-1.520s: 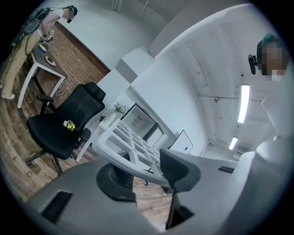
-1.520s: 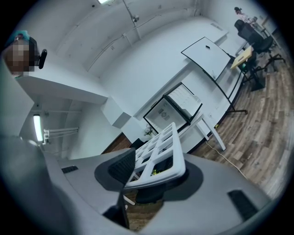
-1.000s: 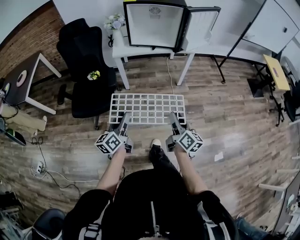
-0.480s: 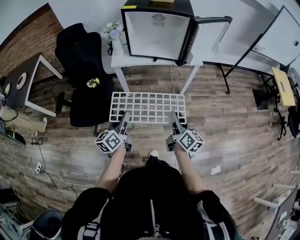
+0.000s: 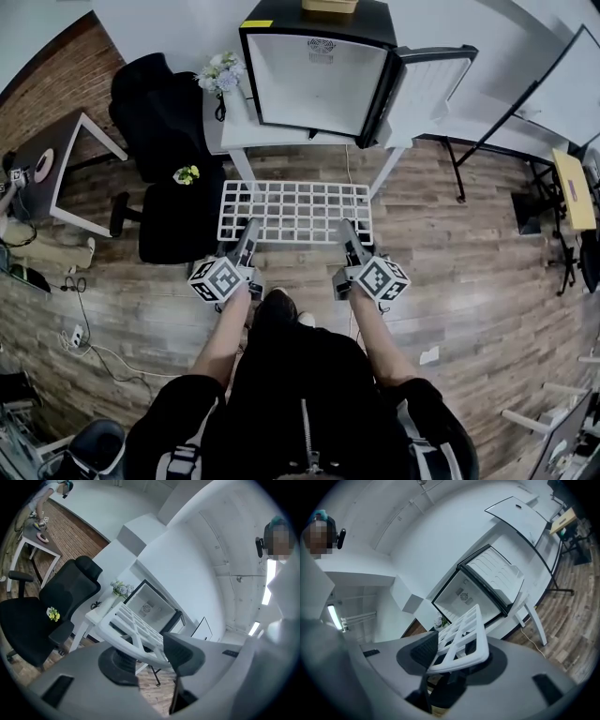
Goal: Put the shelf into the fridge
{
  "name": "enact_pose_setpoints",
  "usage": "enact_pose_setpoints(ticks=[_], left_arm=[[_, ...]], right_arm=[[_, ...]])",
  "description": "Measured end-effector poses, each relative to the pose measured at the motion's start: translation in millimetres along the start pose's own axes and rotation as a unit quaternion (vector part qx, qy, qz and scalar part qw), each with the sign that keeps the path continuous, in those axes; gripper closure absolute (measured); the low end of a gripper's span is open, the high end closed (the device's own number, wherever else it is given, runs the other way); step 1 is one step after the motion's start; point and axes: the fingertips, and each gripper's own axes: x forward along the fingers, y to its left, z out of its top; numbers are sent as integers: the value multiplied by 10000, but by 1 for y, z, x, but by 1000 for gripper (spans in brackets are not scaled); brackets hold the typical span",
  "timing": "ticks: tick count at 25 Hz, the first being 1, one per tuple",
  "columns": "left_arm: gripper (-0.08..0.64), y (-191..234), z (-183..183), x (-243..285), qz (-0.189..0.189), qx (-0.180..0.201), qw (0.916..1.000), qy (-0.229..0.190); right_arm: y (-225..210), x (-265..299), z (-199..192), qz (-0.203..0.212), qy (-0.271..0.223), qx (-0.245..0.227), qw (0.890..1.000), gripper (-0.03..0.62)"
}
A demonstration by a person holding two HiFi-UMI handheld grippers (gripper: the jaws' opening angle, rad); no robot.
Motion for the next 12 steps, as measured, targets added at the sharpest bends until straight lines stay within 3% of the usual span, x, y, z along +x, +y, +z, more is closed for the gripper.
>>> enact_pose_setpoints(ticks=[12], left_arm=[[391, 39, 26, 99, -122, -91, 9998, 118]], right_arm=[[-26, 90, 32, -156, -51, -38, 9999, 411]])
